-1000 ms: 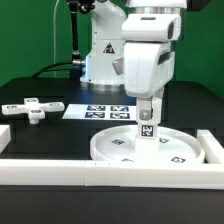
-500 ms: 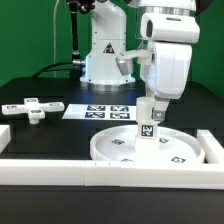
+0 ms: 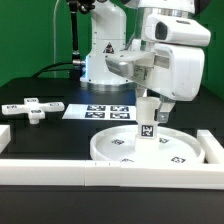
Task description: Assemble round table
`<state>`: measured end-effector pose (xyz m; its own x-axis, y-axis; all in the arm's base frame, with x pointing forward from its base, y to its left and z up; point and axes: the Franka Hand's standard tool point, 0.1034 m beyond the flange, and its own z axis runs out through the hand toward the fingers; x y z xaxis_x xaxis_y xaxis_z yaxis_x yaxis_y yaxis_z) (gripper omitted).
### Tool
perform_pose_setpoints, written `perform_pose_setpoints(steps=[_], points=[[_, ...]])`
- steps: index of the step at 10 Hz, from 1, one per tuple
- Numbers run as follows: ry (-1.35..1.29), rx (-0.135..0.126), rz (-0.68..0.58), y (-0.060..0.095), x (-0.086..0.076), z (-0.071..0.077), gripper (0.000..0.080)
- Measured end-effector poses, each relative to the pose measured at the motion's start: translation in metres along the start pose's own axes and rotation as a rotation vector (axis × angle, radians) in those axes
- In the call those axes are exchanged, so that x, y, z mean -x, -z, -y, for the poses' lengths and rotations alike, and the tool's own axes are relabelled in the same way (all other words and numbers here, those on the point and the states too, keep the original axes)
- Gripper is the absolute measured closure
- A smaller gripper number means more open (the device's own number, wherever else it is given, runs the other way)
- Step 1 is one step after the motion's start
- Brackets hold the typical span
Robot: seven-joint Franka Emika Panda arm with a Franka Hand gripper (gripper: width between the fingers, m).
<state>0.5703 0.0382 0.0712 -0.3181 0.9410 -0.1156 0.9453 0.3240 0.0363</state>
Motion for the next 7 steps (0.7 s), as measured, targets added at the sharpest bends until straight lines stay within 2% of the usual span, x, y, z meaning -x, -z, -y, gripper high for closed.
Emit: perform_pose_setpoints(steps=[2, 3, 4, 7], points=[[-0.002, 0.0, 0.0, -0.0002, 0.0006, 0.0002, 0.015], [-0.002, -0.001, 0.0, -0.0002, 0.001, 0.0004, 0.0266], [-0.003, -0.013, 0.0, -0.0015, 0.0011, 0.0035, 0.039], [-0.027, -0.017, -0.001, -0.0022, 0.0018, 0.0044, 0.039]])
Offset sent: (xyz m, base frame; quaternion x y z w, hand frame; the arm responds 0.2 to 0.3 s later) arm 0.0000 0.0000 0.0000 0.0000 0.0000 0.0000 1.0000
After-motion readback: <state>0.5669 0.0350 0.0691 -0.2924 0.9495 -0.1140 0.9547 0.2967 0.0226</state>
